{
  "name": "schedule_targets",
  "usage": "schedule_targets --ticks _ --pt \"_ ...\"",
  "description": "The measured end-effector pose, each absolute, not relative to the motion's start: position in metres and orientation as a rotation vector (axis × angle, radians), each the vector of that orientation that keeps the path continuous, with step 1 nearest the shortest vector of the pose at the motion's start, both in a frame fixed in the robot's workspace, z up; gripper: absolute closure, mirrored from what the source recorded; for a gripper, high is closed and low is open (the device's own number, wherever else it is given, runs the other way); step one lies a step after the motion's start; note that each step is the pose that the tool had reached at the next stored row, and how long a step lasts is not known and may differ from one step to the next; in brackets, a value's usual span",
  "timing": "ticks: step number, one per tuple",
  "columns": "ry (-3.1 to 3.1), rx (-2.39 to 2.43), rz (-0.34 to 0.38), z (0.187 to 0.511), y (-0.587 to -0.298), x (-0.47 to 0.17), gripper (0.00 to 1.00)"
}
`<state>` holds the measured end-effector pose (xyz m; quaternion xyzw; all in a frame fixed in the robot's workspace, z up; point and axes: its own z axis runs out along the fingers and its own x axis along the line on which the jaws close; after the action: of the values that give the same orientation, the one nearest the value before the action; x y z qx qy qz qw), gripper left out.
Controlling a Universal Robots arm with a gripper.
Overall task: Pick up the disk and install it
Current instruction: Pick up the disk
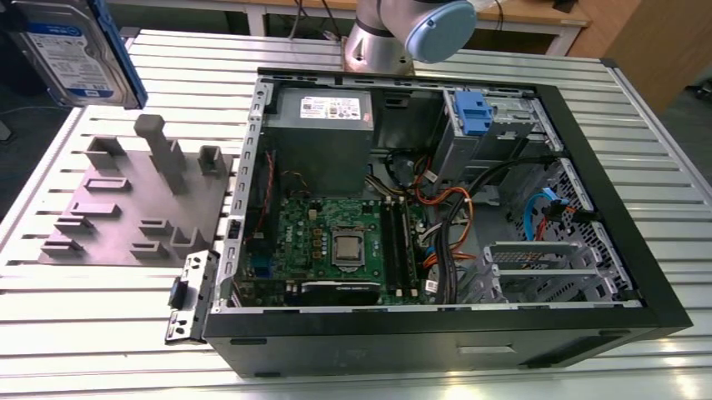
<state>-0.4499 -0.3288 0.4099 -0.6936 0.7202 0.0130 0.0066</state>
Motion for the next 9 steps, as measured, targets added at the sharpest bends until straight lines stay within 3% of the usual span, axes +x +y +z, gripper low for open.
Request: schedule_targets --ticks 9 --pt "2.253 -2.170 0.040 0.4124 -0.3289 -0.4500 0.64"
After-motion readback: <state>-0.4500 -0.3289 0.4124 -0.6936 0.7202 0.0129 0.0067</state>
